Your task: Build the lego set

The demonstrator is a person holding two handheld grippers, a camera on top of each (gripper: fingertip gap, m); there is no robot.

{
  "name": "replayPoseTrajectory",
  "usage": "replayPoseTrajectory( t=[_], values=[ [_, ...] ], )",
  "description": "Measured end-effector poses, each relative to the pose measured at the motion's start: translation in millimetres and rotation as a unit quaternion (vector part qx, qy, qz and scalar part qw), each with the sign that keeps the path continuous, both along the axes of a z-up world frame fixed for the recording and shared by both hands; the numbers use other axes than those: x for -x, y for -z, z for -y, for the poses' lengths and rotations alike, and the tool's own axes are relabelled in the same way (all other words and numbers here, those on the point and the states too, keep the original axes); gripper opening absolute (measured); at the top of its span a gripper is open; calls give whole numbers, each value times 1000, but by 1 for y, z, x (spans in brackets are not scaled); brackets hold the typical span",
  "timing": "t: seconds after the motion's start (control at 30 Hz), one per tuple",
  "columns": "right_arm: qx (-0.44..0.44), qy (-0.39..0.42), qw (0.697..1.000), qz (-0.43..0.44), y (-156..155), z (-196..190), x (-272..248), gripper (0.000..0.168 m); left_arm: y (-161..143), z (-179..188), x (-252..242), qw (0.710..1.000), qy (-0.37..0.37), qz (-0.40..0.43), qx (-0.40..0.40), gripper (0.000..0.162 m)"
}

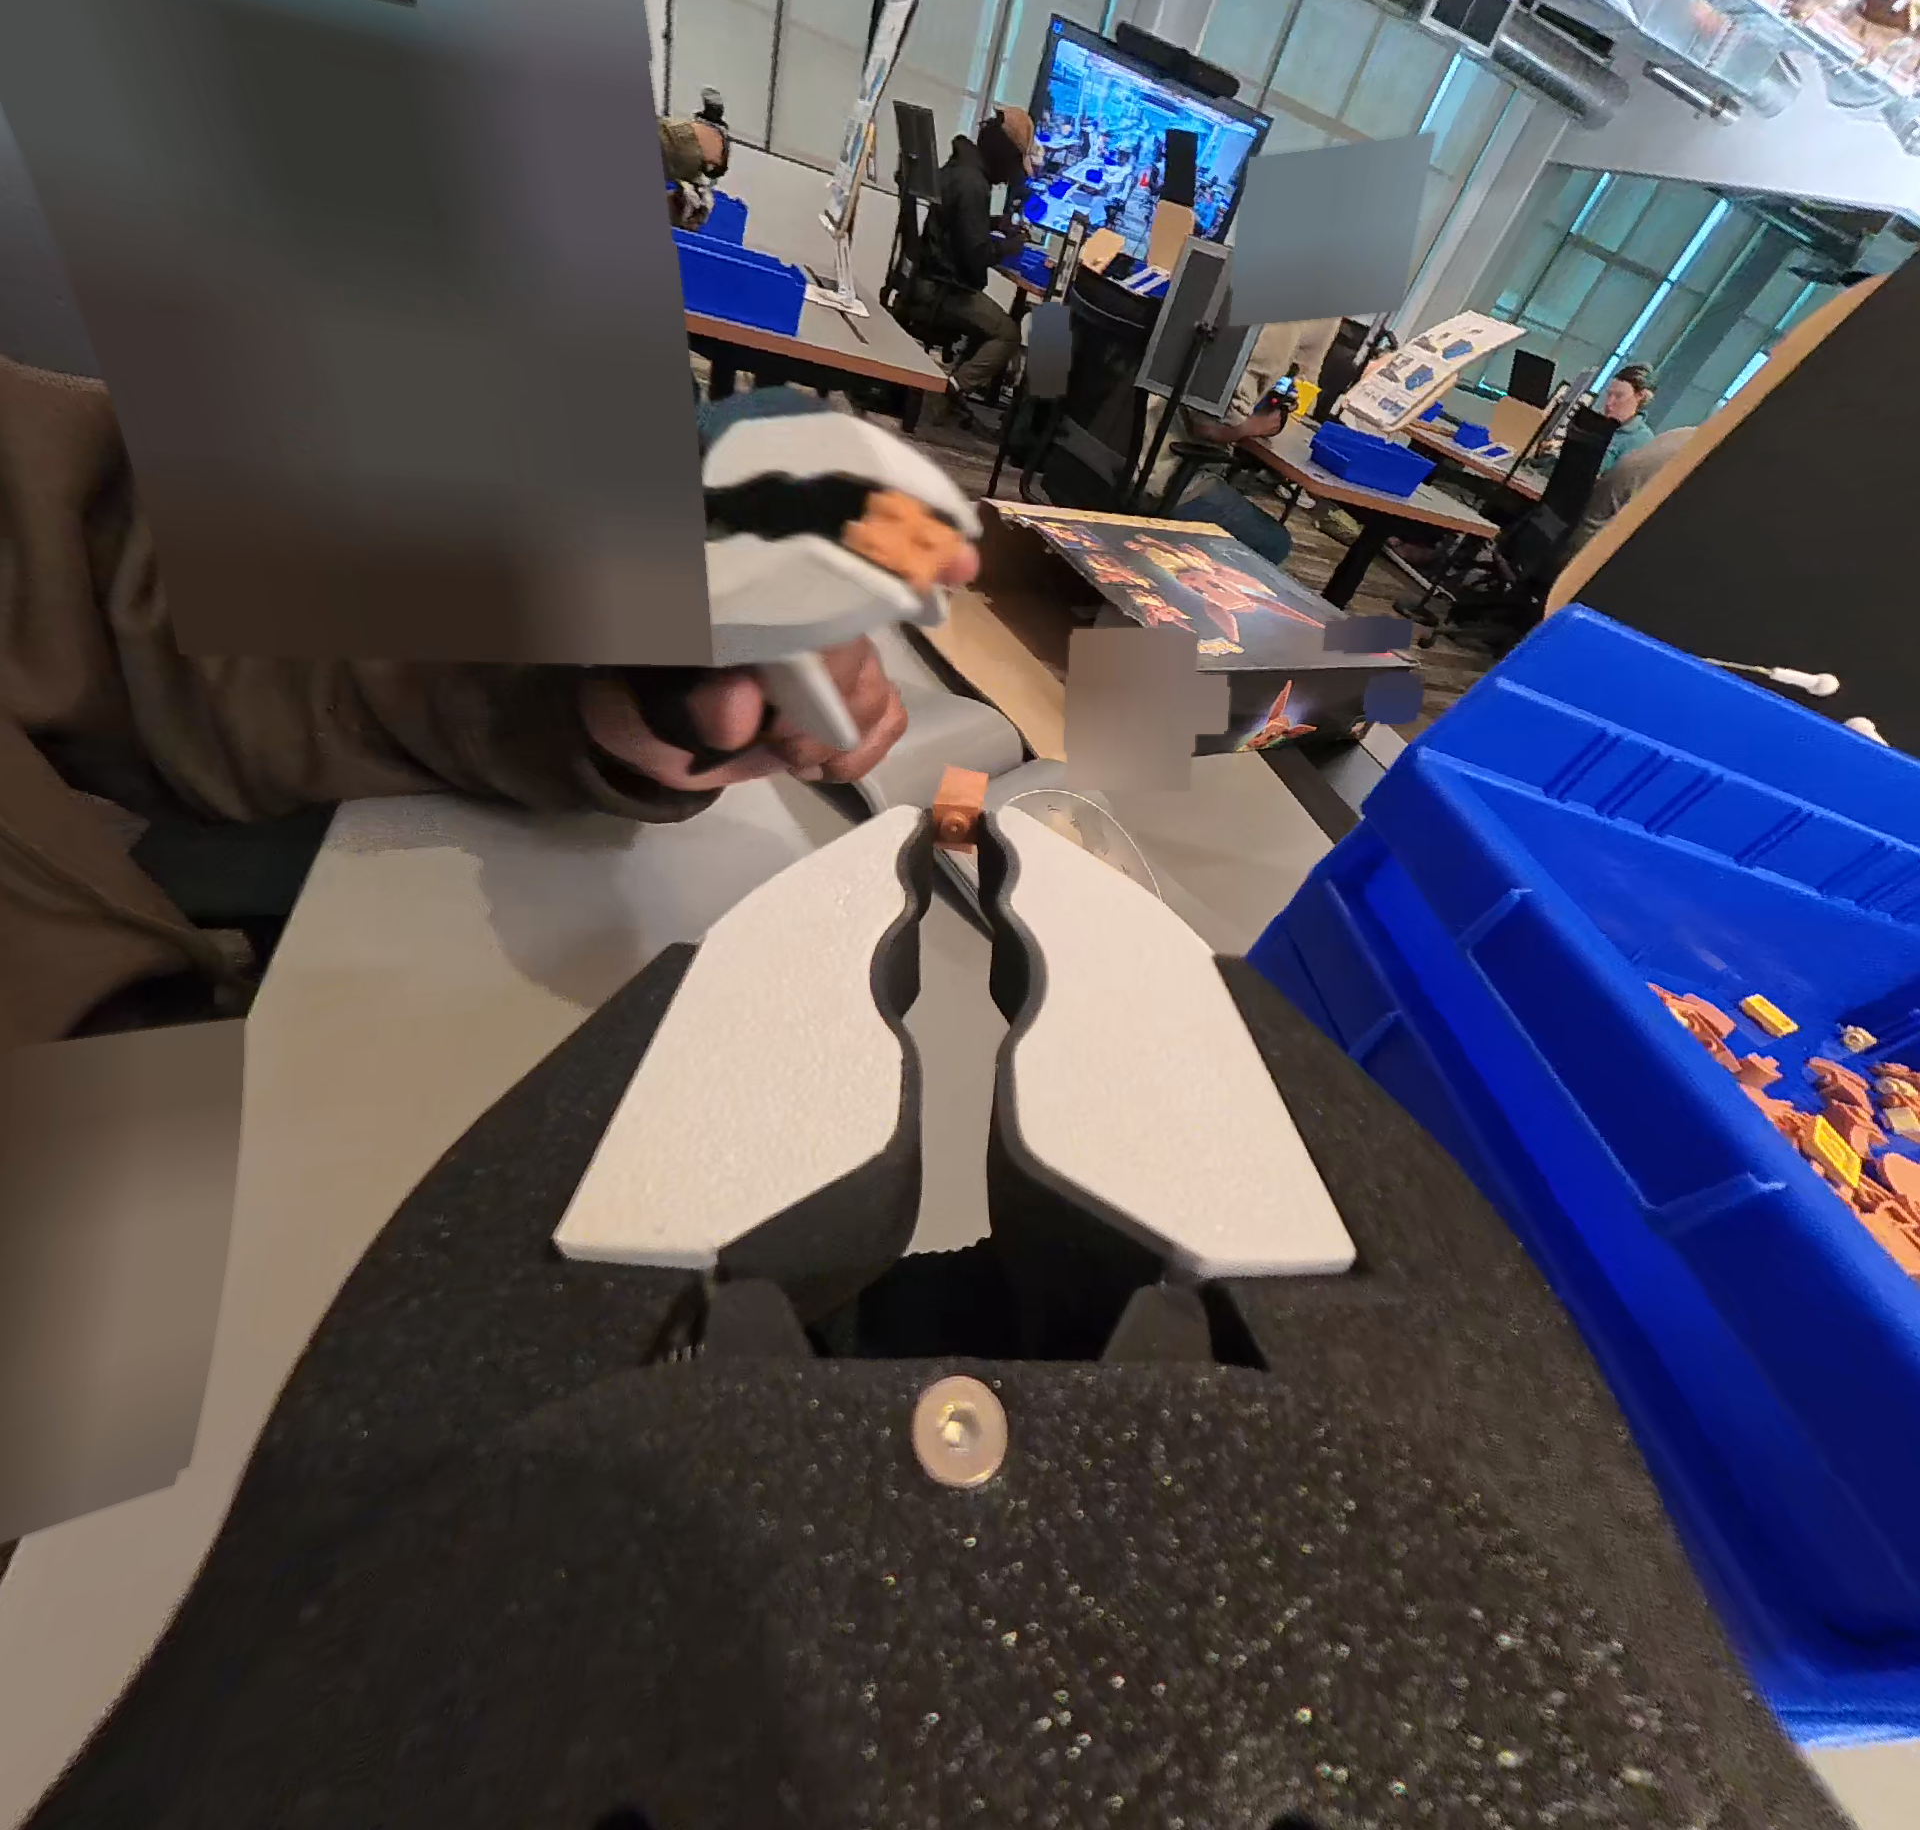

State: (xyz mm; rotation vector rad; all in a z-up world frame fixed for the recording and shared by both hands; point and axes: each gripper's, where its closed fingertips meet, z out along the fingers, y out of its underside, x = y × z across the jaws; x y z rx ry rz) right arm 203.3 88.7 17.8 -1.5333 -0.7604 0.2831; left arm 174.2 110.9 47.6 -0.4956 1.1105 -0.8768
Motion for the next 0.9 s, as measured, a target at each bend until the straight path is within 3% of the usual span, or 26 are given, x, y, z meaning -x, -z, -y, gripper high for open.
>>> replayPoseTrajectory(
  t=[0.1,0.23,0.37,0.57,0.63,0.73,0.9],
  values=[
    [8,21,1000,-11,2,-8,-7,8,-9,-35,-37,995,-93,-48,1,17],
    [7,45,999,-12,4,-12,-15,8,-30,-76,-90,980,-165,-108,8,17],
    [11,52,998,-18,5,-14,-20,8,-21,-115,-133,952,-216,-211,51,23],
    [9,58,998,-19,6,-13,-22,8,-6,-126,-135,949,-210,-218,90,41],
    [5,55,998,-26,4,-13,-19,8,-6,-108,-119,962,-163,-193,105,41],
    [-5,34,999,-43,0,-12,-10,8,2,-58,-83,976,-27,-172,132,39],
    [-38,-19,997,-66,-10,-4,15,8,22,7,-18,952,182,-176,170,31]
  ],
)
